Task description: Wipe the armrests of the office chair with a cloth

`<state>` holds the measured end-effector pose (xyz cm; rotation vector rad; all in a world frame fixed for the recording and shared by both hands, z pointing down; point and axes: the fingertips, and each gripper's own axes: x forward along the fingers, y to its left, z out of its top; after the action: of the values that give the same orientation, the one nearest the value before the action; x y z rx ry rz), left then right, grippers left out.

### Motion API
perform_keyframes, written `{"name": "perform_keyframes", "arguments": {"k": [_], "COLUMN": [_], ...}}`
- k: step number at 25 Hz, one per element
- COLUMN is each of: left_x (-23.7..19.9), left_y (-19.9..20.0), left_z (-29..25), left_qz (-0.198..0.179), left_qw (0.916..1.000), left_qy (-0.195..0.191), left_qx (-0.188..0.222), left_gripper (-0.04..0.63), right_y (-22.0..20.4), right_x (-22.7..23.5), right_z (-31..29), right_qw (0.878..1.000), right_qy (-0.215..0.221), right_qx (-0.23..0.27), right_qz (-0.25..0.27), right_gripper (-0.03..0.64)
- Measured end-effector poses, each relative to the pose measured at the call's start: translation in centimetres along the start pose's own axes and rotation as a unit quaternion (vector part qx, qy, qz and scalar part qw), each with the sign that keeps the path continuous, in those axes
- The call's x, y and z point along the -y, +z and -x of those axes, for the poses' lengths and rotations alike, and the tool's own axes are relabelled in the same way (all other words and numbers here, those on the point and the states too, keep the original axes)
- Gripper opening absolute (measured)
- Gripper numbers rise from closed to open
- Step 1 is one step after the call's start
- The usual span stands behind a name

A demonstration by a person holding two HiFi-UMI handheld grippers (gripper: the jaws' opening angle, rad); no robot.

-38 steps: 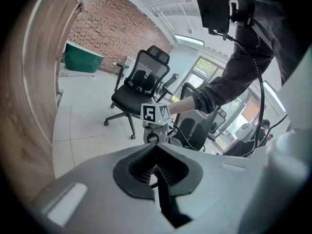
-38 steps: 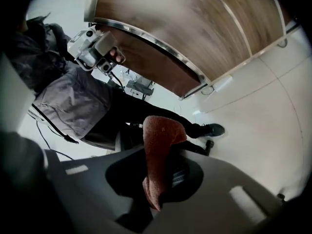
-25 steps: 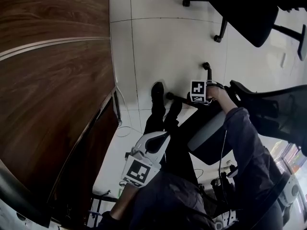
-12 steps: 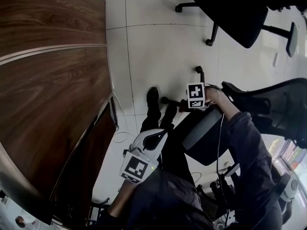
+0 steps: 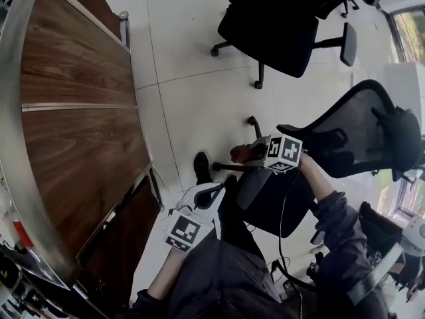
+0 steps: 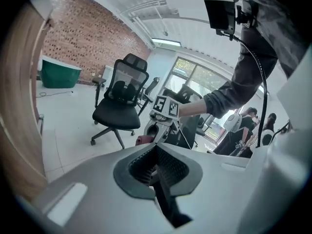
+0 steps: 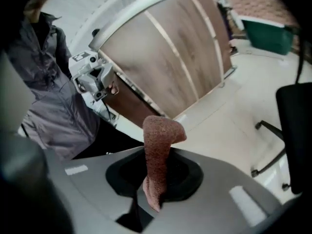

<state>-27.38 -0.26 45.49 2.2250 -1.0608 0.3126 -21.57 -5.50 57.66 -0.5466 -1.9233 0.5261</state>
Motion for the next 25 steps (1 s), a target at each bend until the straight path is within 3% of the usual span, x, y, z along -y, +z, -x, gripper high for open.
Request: {"name": "perform_keyframes", "arguments": {"k": [2, 6, 11, 15, 17, 22, 25], "left_x": [1.2, 5.3, 11.6, 17.8, 21.5, 31.0, 36.8], "left_y": [0.9, 1.8, 1.8, 1.3, 0.9, 0.3, 0.5], "left_z": [0.0, -0.4, -0.2, 0.7, 1.1, 0.0, -1.6], "left_qz": [-0.017, -0.045, -0.107, -0.135, -0.143, -0.185, -0.212], "left_qw": [0.9998, 0.9988, 0.9936, 0.9899, 0.9886, 0.9789, 0.9674], "left_qy": [-0.007, -0.017, -0.027, -0.031, -0.038, -0.083, -0.135], "left_qx": [0.001, -0.004, -0.024, -0.028, -0.029, -0.026, -0.027], "left_gripper": [0.015, 0.015, 0.015, 0.015, 0.015, 0.015, 0.015], "right_y": [-0.7, -3.5, -3.9, -5.2, -6.8, -14.1, -19.1], "right_x": [-0.6, -3.8, -12.6, -20.8, -24.7, -31.5, -34.3], "right_z": [1.2, 0.7, -2.1, -1.4, 0.7, 9.0, 14.7], "right_qw": [0.995, 0.963, 0.93, 0.913, 0.9, 0.845, 0.794], "right_qy": [-0.053, -0.134, -0.116, -0.111, -0.123, -0.221, -0.305], "right_qx": [0.073, 0.183, 0.292, 0.345, 0.375, 0.443, 0.475], "right_qz": [-0.052, -0.147, -0.192, -0.185, -0.186, -0.202, -0.225], "right_gripper": [0.054, 0.054, 0.054, 0.054, 0.054, 0.054, 0.055]}}
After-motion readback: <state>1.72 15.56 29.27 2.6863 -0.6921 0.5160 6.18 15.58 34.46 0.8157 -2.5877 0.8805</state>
